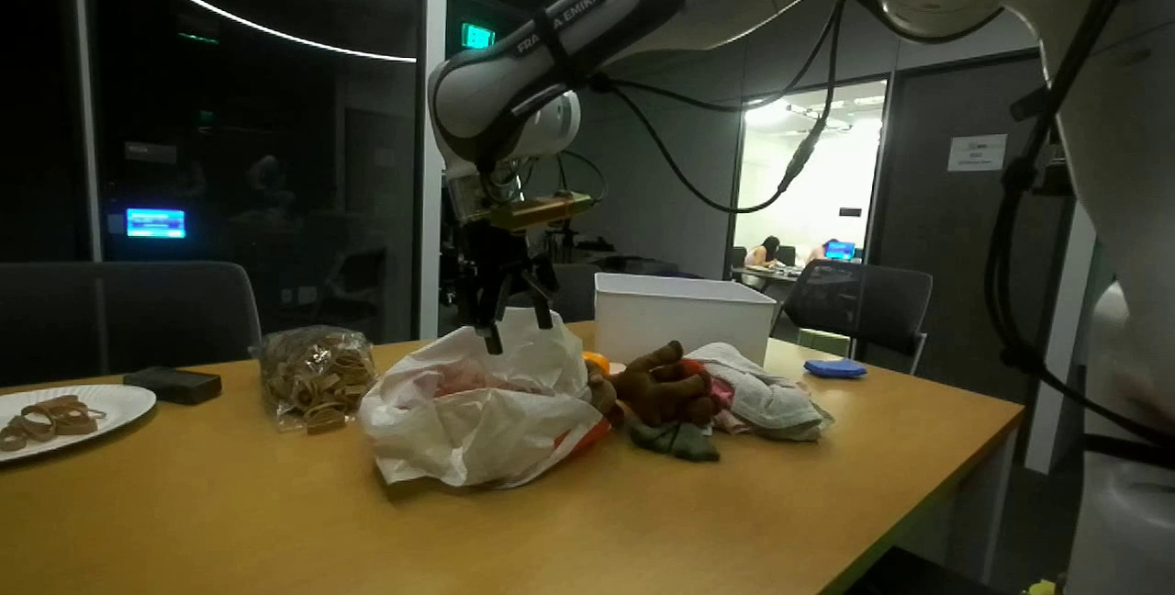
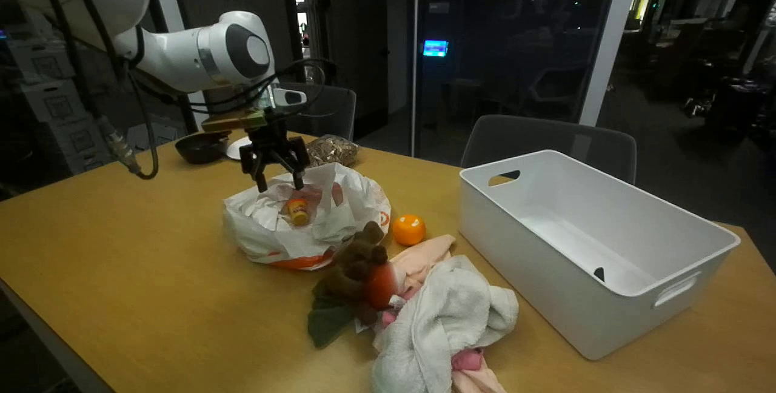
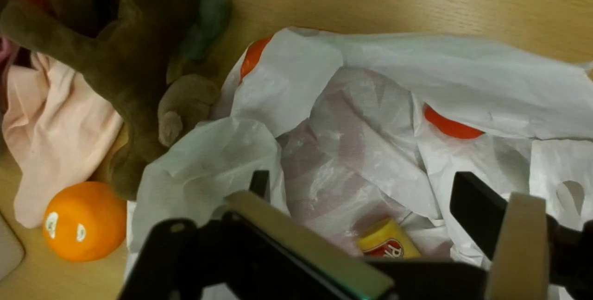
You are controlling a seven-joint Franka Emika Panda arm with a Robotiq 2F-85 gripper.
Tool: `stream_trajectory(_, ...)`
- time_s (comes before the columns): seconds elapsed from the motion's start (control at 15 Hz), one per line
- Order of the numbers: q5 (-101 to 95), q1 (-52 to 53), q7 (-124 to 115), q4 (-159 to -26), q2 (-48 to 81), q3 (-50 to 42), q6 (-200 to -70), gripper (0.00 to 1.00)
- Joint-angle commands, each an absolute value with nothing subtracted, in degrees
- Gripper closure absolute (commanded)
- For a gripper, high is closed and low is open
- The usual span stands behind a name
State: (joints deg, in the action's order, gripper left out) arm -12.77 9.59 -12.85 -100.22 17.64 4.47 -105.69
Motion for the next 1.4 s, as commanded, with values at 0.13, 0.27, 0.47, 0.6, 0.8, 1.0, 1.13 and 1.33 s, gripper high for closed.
stream_trajectory(0.13,-12.0,8.6,-6.1,-93.3,25.0,4.5,-107.0,0.00)
stream_trajectory(0.27,-12.1,8.9,-5.1,-91.9,27.0,4.5,-106.7,0.00)
stream_trajectory(0.47,-11.8,9.0,-3.8,-89.8,30.0,4.6,-106.9,0.00)
stream_trajectory(0.6,-12.3,9.4,-3.1,-88.6,31.9,4.6,-107.9,0.00)
stream_trajectory(0.8,-12.0,9.7,-1.7,-85.7,35.2,4.7,-108.6,0.00)
stream_trajectory(1.0,-12.3,10.3,-1.0,-83.4,37.9,4.6,-108.9,0.00)
stream_trajectory(1.13,-12.7,10.6,-0.3,-81.9,39.4,4.5,-108.9,0.00)
stream_trajectory(1.33,-12.8,10.9,0.3,-79.9,41.0,4.2,-107.8,0.27)
